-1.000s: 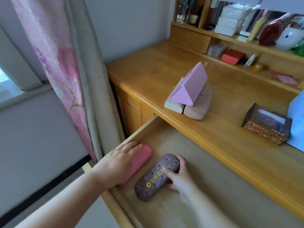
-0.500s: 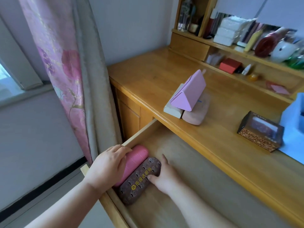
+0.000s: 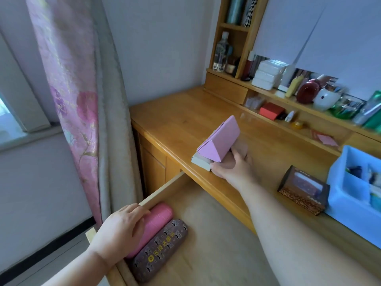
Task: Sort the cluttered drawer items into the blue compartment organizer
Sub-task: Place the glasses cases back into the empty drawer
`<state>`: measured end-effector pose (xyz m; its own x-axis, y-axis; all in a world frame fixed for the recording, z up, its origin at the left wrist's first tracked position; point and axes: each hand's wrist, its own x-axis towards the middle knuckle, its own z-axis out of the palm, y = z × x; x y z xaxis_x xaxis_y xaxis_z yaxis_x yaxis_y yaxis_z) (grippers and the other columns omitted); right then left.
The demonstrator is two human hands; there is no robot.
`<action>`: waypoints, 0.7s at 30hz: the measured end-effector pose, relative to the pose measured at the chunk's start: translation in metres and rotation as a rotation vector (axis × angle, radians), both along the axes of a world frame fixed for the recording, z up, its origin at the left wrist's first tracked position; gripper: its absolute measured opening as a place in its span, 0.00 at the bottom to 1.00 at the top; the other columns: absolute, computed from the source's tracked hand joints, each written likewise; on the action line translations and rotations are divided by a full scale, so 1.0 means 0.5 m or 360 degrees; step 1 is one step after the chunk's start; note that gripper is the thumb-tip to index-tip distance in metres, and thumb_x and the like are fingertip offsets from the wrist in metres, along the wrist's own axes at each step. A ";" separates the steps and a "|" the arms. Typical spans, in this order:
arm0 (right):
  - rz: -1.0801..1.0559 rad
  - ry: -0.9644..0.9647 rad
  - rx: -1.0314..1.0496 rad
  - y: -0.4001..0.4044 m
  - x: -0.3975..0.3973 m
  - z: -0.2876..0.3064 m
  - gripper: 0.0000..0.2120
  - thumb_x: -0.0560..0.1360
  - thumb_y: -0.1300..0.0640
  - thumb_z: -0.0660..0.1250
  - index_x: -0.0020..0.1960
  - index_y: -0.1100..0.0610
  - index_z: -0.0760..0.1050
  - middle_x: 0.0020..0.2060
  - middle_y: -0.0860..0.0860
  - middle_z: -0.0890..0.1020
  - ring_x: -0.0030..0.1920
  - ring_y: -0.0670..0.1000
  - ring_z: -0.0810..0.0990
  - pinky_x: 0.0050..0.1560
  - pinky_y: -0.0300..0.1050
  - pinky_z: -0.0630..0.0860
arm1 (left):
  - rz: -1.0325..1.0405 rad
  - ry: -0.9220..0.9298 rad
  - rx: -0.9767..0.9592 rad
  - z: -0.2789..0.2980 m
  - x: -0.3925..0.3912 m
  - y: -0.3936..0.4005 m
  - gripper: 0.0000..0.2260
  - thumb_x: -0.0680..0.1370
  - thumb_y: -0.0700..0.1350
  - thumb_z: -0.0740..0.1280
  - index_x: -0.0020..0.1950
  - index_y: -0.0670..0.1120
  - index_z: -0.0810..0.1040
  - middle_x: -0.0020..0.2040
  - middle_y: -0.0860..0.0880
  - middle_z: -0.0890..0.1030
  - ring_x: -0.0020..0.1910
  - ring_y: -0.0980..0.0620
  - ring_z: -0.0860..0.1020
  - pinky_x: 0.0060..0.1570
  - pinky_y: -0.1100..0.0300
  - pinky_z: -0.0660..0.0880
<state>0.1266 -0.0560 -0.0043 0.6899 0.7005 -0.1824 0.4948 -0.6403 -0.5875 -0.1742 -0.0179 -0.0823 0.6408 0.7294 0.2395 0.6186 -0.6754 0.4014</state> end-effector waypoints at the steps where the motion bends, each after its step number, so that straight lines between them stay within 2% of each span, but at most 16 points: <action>1: -0.0016 -0.0087 -0.0042 0.005 0.001 -0.005 0.42 0.61 0.30 0.65 0.72 0.34 0.53 0.75 0.50 0.51 0.66 0.58 0.69 0.65 0.59 0.67 | 0.0004 0.0002 -0.0007 0.001 0.000 0.000 0.16 0.72 0.49 0.55 0.46 0.49 0.83 0.41 0.55 0.81 0.39 0.52 0.81 0.36 0.62 0.78; 3: -0.0043 -0.0180 -0.0064 0.004 0.003 -0.009 0.42 0.61 0.29 0.63 0.72 0.36 0.54 0.74 0.52 0.55 0.65 0.58 0.69 0.64 0.59 0.68 | 0.0005 0.0009 -0.0017 0.004 0.001 0.001 0.16 0.72 0.49 0.55 0.46 0.49 0.83 0.41 0.55 0.81 0.38 0.53 0.81 0.36 0.63 0.78; 7: -0.0022 -0.0204 -0.0049 -0.015 0.010 -0.012 0.36 0.65 0.41 0.62 0.72 0.42 0.56 0.66 0.53 0.66 0.59 0.58 0.73 0.60 0.58 0.72 | 0.0008 0.0036 -0.0020 0.001 0.000 0.001 0.16 0.71 0.50 0.56 0.46 0.49 0.83 0.41 0.55 0.81 0.38 0.53 0.82 0.36 0.63 0.78; 11: -0.0036 -0.0432 -0.0178 -0.024 0.006 0.001 0.33 0.67 0.37 0.63 0.68 0.44 0.59 0.57 0.52 0.75 0.55 0.57 0.76 0.56 0.54 0.74 | 0.0035 0.0052 -0.0008 -0.001 0.002 0.001 0.16 0.71 0.50 0.56 0.46 0.49 0.83 0.41 0.55 0.81 0.38 0.52 0.82 0.35 0.61 0.79; 14: -0.0114 -0.0399 -0.0116 -0.040 0.013 0.010 0.31 0.67 0.42 0.66 0.67 0.47 0.64 0.54 0.52 0.79 0.53 0.57 0.78 0.50 0.50 0.77 | 0.0063 0.0069 -0.0003 0.001 0.001 0.000 0.17 0.70 0.50 0.55 0.45 0.48 0.82 0.40 0.54 0.81 0.38 0.51 0.81 0.36 0.60 0.78; 17: -0.0203 -0.0153 0.0068 -0.101 0.020 0.021 0.28 0.66 0.48 0.68 0.66 0.47 0.68 0.52 0.49 0.78 0.50 0.54 0.78 0.46 0.46 0.75 | 0.0106 0.0073 -0.0017 0.003 0.001 -0.001 0.18 0.70 0.51 0.54 0.45 0.47 0.82 0.39 0.53 0.80 0.38 0.49 0.81 0.37 0.60 0.77; 19: -0.0215 0.0267 0.0426 -0.158 0.009 0.028 0.24 0.67 0.53 0.67 0.63 0.46 0.71 0.48 0.45 0.79 0.48 0.49 0.79 0.44 0.46 0.77 | 0.0128 0.0075 -0.0029 0.001 0.003 -0.002 0.17 0.70 0.50 0.55 0.46 0.47 0.82 0.40 0.52 0.81 0.38 0.48 0.81 0.37 0.60 0.77; 21: -0.0074 0.0634 0.0763 -0.221 -0.021 0.032 0.17 0.68 0.58 0.68 0.57 0.47 0.74 0.44 0.46 0.83 0.44 0.44 0.81 0.41 0.40 0.79 | 0.0130 0.0102 -0.0058 -0.002 0.003 -0.002 0.14 0.71 0.47 0.58 0.47 0.46 0.82 0.41 0.51 0.81 0.39 0.47 0.81 0.38 0.60 0.76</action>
